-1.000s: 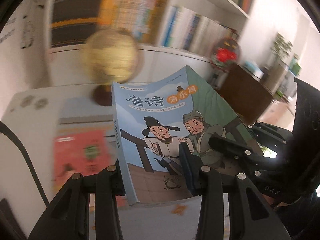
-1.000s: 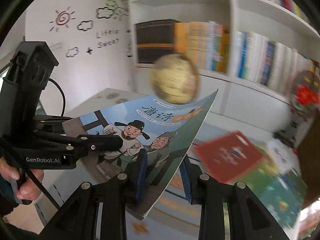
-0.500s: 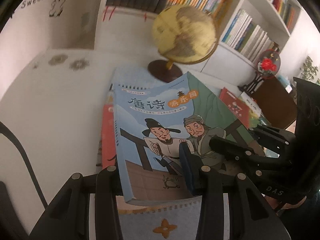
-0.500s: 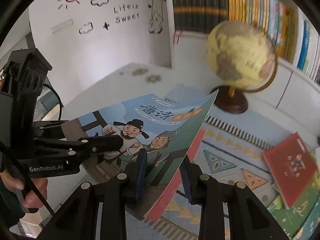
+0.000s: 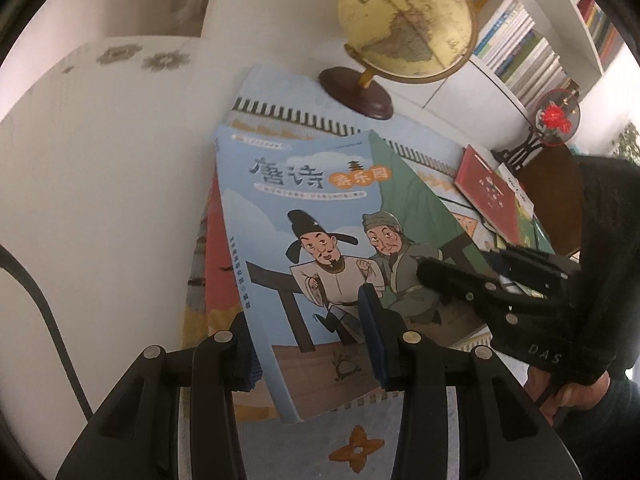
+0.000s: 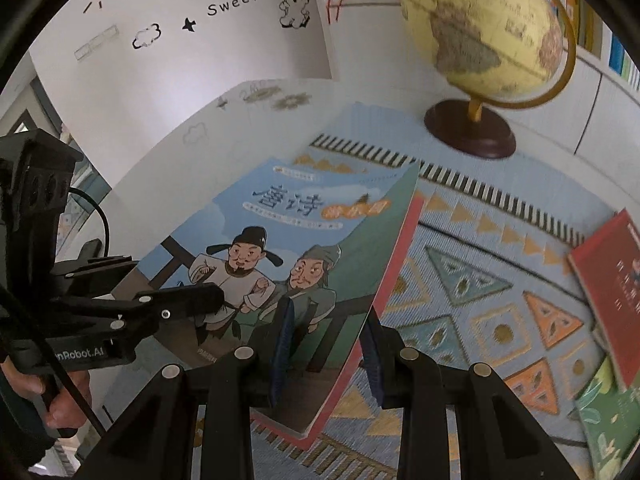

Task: Organize books
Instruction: 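Carry the blue book with both grippers to the rug beside the pink book, then lower the blue book onto the rug, open both grippers and withdraw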

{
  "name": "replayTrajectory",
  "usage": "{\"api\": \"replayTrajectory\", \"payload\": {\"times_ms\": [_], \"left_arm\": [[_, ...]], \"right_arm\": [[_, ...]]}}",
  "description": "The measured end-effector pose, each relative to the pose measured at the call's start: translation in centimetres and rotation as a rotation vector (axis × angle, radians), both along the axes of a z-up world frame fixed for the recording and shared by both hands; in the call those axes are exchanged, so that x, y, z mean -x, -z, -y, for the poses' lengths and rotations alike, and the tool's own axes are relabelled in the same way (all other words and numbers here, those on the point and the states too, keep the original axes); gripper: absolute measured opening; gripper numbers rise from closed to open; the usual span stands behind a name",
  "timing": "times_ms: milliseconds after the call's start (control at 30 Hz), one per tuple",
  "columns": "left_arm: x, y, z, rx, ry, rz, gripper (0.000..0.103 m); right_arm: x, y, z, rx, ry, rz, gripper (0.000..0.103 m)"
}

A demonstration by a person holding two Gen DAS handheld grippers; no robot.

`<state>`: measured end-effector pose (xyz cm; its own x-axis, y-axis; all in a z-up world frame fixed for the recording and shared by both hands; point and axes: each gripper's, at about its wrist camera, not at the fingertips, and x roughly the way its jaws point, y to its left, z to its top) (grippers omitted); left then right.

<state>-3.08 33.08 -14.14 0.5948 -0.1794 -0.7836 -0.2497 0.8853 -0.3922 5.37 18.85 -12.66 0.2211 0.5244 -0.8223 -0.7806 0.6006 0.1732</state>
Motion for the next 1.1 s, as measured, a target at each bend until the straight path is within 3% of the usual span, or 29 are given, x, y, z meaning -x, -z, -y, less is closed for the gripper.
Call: {"api": "replayTrajectory", "payload": {"times_ms": [600,933,1100], "left_arm": [[2.4,1.7,-3.1,0.059,-0.076,-0.061,0.039],[2.9,1.4,-2.7,0.016,-0.075,-0.072,0.042],[3.9,1.3,-2.0,0.016,-0.086,-0.098,0.042]], "right_arm": [[1.1,2.4,0.4,0.023,0.042,-0.067,0.031],[1.9,3.2,0.2,0.038,0.044,-0.062,0.033],[0.9,3.6,0.8,0.040,0.082,-0.107,0.040]]}}
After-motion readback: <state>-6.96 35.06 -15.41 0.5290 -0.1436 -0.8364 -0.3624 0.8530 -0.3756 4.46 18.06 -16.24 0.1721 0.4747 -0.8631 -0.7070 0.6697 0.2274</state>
